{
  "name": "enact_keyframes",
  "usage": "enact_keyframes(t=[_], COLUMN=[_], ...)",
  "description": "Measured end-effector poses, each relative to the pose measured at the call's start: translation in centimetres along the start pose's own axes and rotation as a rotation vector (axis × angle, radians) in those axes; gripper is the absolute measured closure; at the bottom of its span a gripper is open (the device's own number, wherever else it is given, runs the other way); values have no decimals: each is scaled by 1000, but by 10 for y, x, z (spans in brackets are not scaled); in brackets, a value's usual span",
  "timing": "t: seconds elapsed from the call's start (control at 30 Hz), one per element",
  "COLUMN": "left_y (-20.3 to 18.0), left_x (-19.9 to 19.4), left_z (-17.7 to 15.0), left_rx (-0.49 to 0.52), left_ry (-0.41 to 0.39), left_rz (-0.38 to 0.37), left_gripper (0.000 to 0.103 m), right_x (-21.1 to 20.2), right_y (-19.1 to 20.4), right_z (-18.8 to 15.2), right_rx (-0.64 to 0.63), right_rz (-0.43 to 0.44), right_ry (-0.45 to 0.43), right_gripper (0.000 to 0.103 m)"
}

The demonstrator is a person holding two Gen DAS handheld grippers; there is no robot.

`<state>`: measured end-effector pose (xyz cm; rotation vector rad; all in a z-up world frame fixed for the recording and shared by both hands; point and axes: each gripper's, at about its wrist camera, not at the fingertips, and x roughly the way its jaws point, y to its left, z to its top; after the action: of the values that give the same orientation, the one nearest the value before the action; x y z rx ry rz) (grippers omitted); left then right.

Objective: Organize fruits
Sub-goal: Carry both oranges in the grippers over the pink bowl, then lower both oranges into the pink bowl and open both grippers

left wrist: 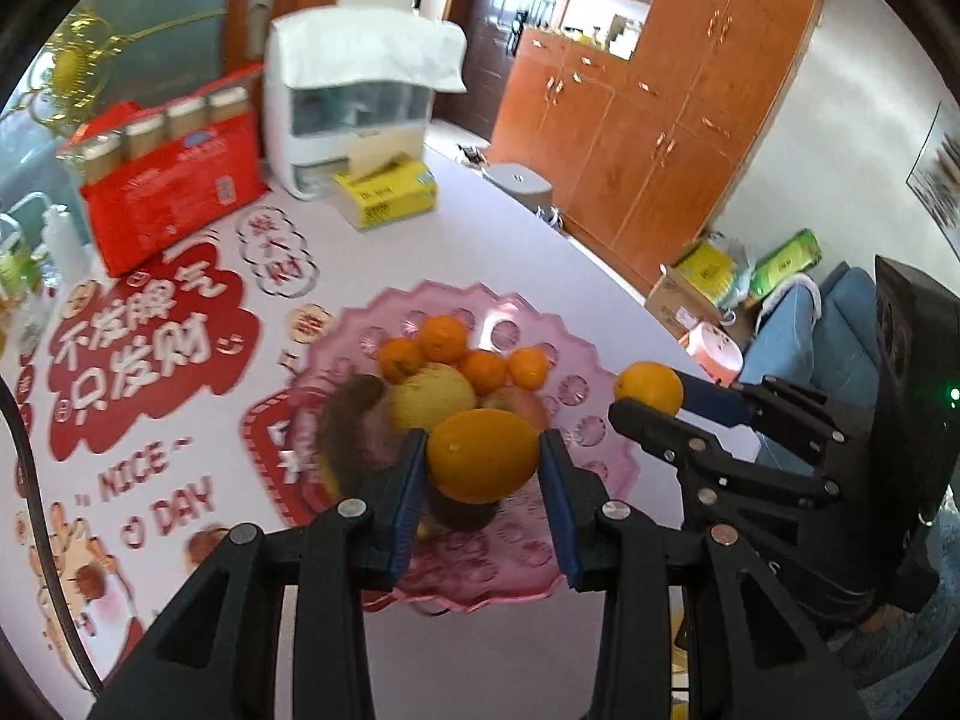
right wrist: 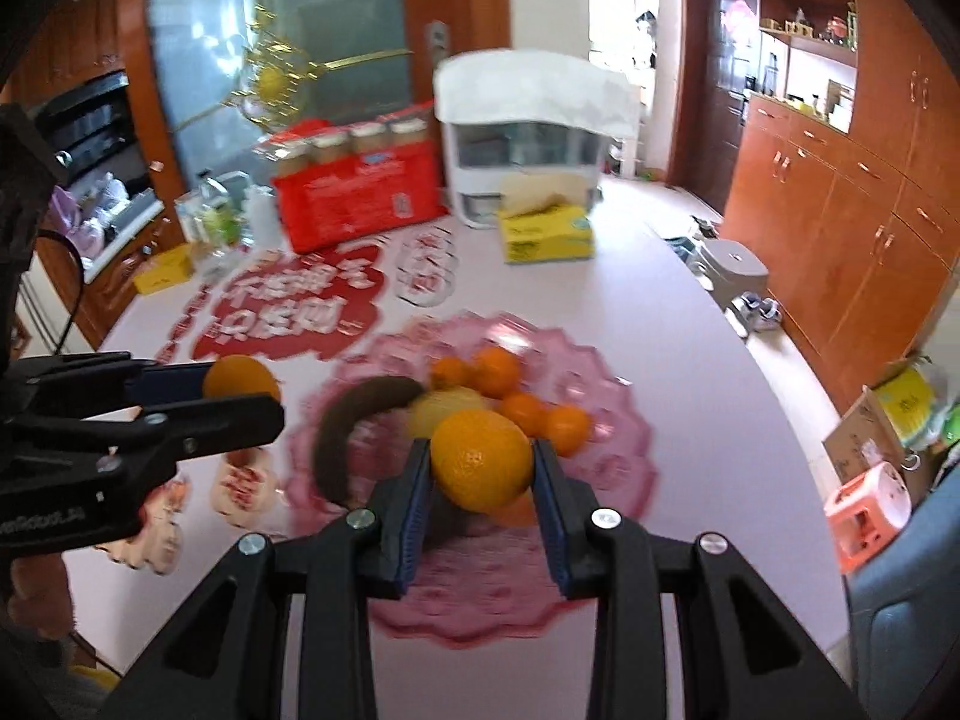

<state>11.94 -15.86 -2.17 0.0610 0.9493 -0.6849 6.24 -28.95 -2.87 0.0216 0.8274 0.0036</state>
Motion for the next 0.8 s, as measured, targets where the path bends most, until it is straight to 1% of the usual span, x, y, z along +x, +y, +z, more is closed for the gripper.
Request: enact_keyframes(t=[0.13, 0.27, 0.43, 0.67, 0.8], left_y=[-19, -31, -41, -44, -46], left_x=[40, 75, 107, 128, 132], left_z=[-1, -9, -18, -21, -22], left_rx=[7, 1, -4, -17, -3], left_ry=[60, 128, 194, 234, 249], left_rz=[7, 5, 15, 32, 44], left_gripper=[68, 68, 68, 68, 68], right_x=[22, 47, 71, 93, 101], right_y=[-26, -44, -57, -66, -68], right_z=[-6, -12, -18, -20, -19], right_rx=[-10, -14, -24, -35, -43], right_rz=[-10, 16, 55, 97, 114], right_ry=[43, 92, 141, 177, 188], right_gripper=[70, 70, 70, 70, 69])
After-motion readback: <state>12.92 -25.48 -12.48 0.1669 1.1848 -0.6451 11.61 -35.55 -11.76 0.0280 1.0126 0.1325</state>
